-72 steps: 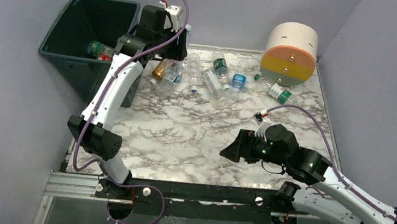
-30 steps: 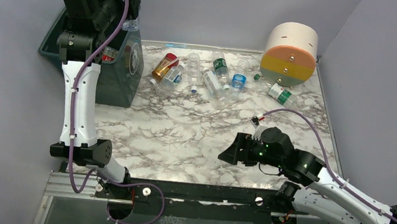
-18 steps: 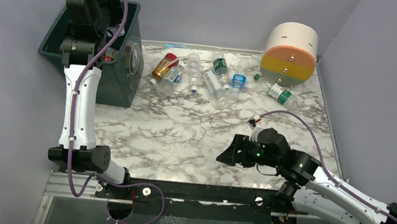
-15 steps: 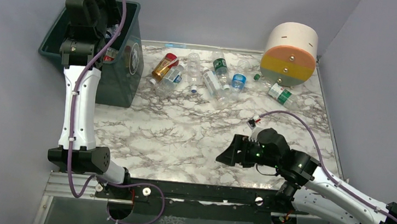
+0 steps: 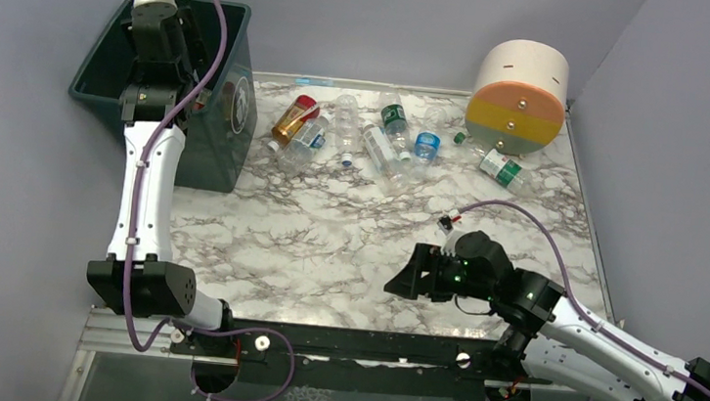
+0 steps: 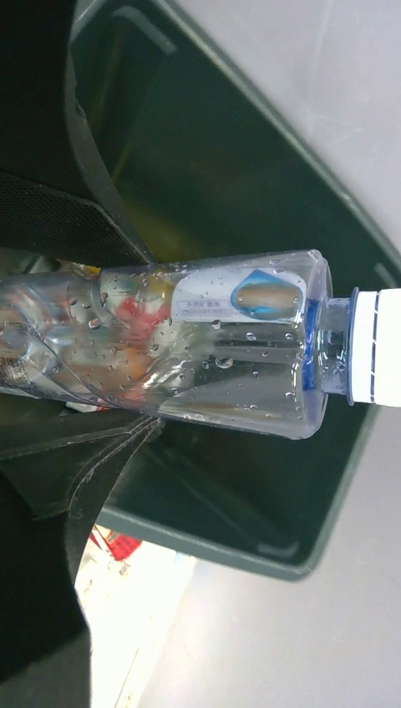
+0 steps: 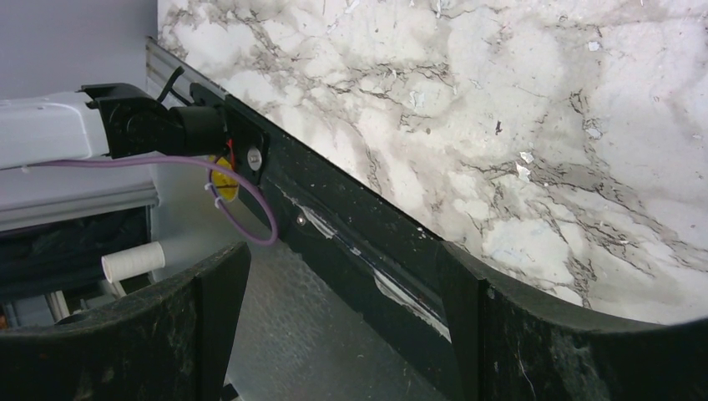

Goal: Put the plastic bottles in the bin
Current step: Place the plastic bottle in the trash bin.

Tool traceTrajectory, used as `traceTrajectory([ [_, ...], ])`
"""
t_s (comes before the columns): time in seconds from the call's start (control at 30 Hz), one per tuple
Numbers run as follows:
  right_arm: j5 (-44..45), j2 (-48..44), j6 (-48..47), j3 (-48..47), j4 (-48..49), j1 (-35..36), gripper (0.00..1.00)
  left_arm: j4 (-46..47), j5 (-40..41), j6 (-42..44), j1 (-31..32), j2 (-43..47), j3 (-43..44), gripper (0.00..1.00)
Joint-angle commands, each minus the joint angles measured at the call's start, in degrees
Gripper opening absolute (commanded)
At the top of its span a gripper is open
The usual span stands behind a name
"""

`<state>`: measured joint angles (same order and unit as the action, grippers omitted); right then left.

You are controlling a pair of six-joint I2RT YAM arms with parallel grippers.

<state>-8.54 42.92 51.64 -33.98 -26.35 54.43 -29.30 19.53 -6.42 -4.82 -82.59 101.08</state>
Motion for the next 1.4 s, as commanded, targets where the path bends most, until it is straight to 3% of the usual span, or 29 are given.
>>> traceTrajectory([
  [0.0, -1.4, 0.26, 0.31, 0.4, 2.2, 0.41, 0.85, 4.54, 1.12, -1.05, -1.46, 3.53, -4.83, 0.63],
  [0.07, -1.4, -0.12, 0.31, 0.6, 2.32, 0.41, 0.85, 4.6, 0.72, -0.91, -2.2, 3.89, -5.67, 0.65],
  [0.17, -1.46, -0.75, 0.48, 1.55, 2.89, 0.41, 0.85, 4.96, 0.42, -1.2, -2.79, 4.55, -7.36, 0.76],
  [0.33, -1.82, -0.85, 0.27, 2.59, 3.51, 0.41, 0.85, 5.74, -1.07, -1.82, -3.53, 3.75, -9.14, 0.78],
  [0.5, -1.64, 1.81, -1.62, 0.55, 2.96, 0.41, 0.85, 5.75, -2.4, -2.38, -4.34, 4.34, -9.27, 0.92],
  [0.67, -2.67, 4.72, -2.39, -0.46, 4.79, 0.41, 0.85, 3.75, -7.76, -2.19, -4.49, 5.79, -5.76, 0.96],
  [0.87, -3.55, 8.34, -3.42, -1.78, 6.92, 0.41, 0.85, -7.44, -20.79, -1.43, -4.46, 1.45, 7.38, 0.98],
  [1.13, -1.54, 11.86, -8.33, -5.77, 7.82, 0.41, 0.85, -3.85, -31.96, -4.43, -4.46, 5.57, 1.46, 0.98],
  [1.37, -0.5, 17.99, -10.82, -7.07, 12.94, 0.4, 0.88, 3.49, -32.52, -5.85, -4.49, 7.6, -4.68, 0.99],
])
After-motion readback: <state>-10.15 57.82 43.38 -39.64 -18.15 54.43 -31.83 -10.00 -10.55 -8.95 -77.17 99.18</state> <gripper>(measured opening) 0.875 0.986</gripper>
